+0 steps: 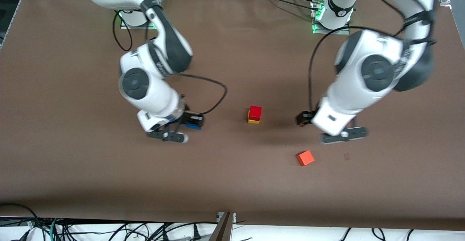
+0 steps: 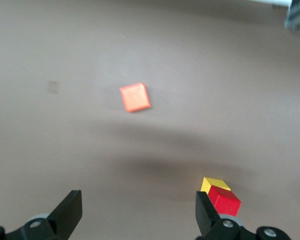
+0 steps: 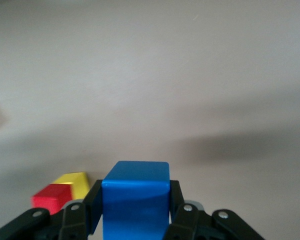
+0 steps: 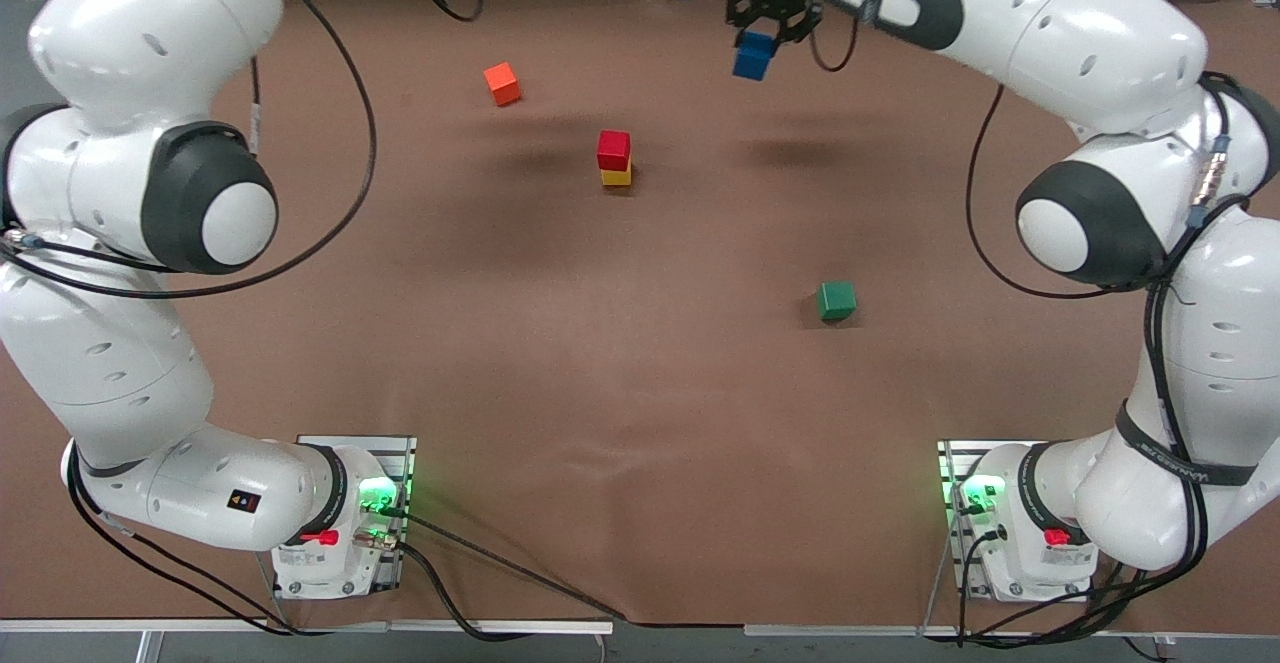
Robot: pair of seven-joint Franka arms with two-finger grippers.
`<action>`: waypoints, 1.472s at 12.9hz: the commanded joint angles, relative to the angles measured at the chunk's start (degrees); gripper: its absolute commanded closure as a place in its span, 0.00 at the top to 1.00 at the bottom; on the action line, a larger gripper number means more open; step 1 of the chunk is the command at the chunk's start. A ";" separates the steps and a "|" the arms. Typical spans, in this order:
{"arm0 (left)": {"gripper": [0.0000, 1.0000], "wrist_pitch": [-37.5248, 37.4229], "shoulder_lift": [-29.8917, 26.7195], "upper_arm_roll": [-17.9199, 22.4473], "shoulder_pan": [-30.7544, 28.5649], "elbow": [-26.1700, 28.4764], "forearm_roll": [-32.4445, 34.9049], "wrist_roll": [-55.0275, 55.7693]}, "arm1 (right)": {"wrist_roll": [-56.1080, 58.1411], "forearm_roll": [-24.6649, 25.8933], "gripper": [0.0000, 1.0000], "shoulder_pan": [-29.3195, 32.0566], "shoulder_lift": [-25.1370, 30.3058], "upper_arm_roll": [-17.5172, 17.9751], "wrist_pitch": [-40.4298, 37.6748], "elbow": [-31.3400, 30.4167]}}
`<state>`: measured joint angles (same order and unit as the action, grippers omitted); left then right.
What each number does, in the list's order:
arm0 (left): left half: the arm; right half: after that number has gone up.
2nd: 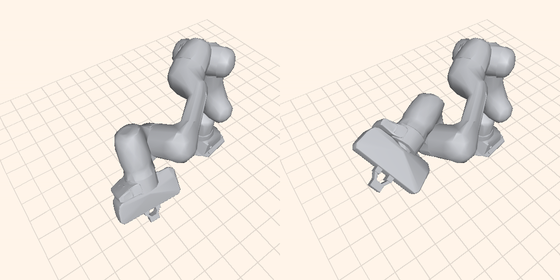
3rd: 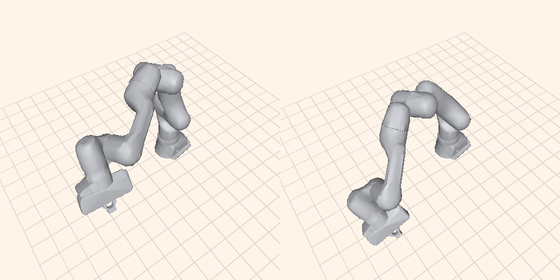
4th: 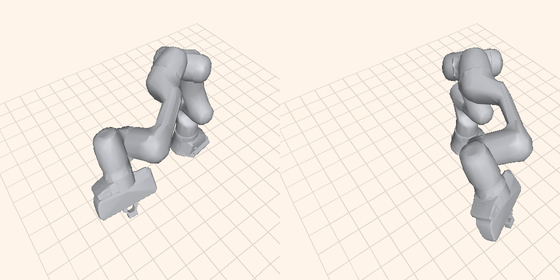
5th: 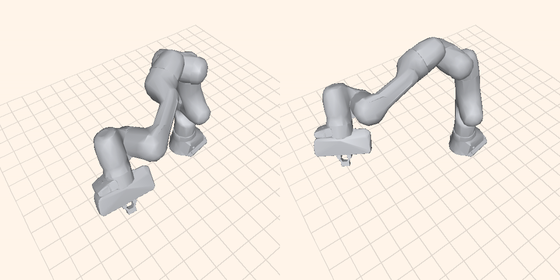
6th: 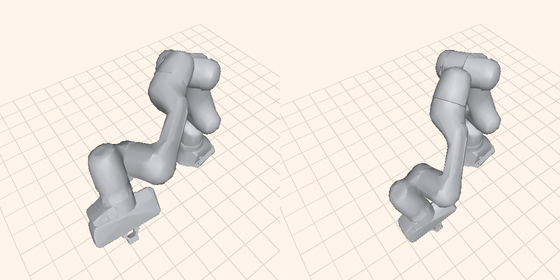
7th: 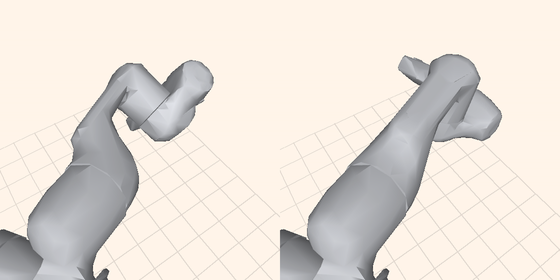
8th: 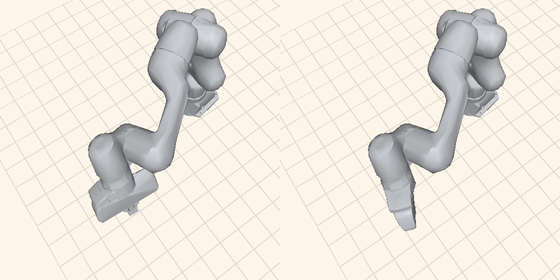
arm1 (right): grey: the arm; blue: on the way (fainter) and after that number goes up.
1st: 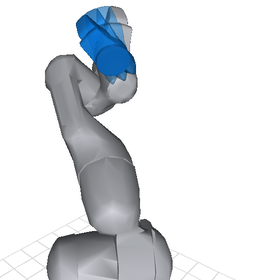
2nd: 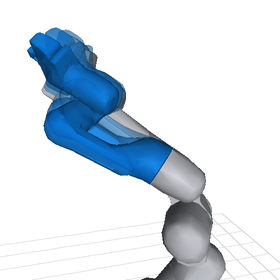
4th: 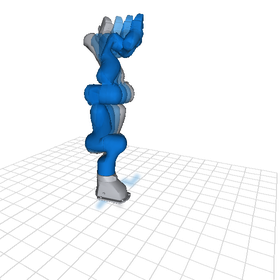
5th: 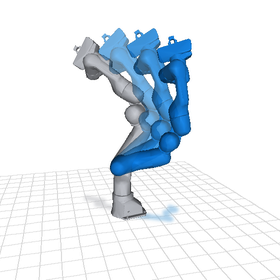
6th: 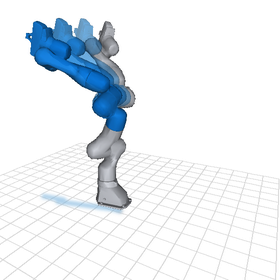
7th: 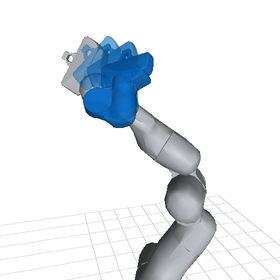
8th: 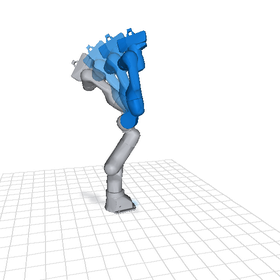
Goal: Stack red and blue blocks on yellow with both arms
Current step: 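Retract the left gripper while the right gripper carries blue over the stack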
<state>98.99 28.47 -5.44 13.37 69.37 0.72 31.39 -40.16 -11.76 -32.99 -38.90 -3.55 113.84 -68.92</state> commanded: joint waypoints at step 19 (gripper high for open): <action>1.00 -18.12 -9.83 0.42 -18.03 -0.21 -0.19 -27.08 | -31.83 11.85 0.41 -18.34 -13.04 -1.10 13.69 8.71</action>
<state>82.16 20.83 -5.23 -3.58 67.27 0.73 7.03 -70.99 -1.08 -51.01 -50.43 -4.36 127.28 -62.61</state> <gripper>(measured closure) 0.000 0.441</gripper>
